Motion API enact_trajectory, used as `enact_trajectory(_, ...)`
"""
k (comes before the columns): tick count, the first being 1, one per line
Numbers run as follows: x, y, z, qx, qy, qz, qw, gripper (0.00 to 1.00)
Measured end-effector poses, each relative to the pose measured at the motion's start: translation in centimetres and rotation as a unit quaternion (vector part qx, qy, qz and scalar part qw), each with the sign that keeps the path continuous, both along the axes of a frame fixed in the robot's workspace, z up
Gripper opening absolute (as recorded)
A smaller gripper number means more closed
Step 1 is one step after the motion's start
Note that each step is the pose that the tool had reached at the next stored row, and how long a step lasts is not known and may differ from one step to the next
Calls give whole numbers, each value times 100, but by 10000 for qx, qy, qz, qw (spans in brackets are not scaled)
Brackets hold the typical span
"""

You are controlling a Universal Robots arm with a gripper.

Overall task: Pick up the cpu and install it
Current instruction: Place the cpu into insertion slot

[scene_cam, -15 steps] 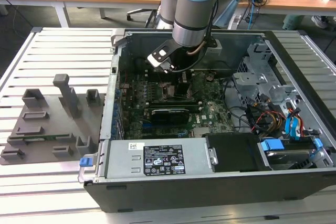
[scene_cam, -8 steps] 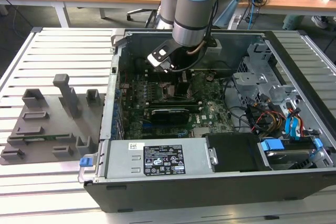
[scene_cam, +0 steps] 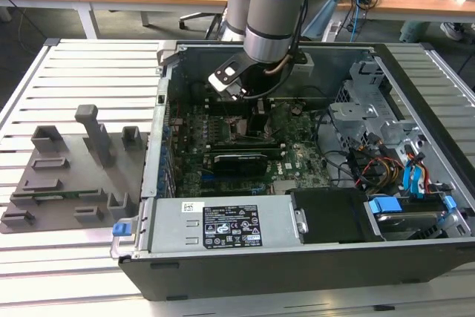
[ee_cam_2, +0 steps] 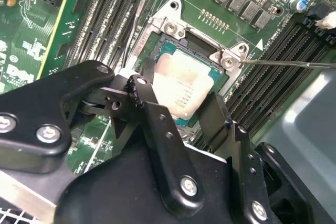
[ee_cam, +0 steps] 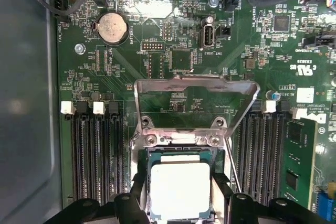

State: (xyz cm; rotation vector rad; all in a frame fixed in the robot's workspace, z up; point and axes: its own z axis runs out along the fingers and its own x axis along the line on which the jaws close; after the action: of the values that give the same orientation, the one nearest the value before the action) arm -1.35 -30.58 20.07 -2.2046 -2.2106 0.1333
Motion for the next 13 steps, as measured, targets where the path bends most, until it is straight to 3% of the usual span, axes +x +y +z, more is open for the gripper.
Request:
enact_trajectory(3, 0, 0, 70, 0, 0, 0, 10000, 60)
enact_trajectory(13, -1, -52, 31, 0, 1, -1, 10000, 60)
